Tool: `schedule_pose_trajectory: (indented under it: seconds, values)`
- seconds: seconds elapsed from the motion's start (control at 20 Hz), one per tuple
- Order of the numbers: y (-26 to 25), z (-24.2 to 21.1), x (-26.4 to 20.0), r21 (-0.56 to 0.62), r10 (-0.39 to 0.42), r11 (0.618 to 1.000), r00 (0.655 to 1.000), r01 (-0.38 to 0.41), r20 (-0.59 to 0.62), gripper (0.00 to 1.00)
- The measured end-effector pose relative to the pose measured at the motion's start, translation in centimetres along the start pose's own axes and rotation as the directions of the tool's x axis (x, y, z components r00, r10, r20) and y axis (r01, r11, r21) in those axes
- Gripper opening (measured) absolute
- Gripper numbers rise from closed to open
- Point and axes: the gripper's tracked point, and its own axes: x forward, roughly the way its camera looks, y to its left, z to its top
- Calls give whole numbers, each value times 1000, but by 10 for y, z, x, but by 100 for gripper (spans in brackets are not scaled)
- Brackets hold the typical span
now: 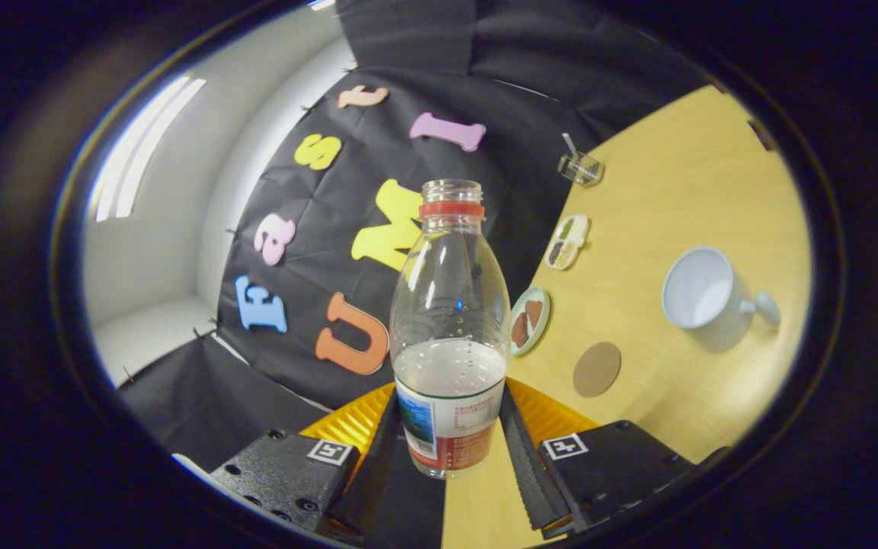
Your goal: Take the bottle from table, then pour the juice into the cup, finally place the bottle on the coaster
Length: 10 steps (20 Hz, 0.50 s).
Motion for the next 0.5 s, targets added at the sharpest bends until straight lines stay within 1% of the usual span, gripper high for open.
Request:
schedule_pose_trajectory:
  seconds: [0.05, 0.1, 0.15, 0.2, 0.25, 0.35, 0.4, 0.5]
  values:
    - [-1, -1, -5, -116, -25, 993, 1000, 24, -7, 76]
    - [-4, -3, -11, -232, -58, 971, 998, 51, -21, 76]
    - [-8, -2, -18, -345, -97, 935, 995, 83, -23, 76]
    - [-11, 2, -26, -441, -128, 891, 992, 110, -12, 76]
    - [-10, 5, -32, -513, -139, 850, 990, 119, -1, 76]
    - [3, 15, -37, -614, -140, 779, 990, 127, 26, 77]
    - [7, 18, -35, -645, -140, 753, 989, 129, 34, 77]
    - [10, 27, -29, -666, -147, 733, 988, 140, 45, 77]
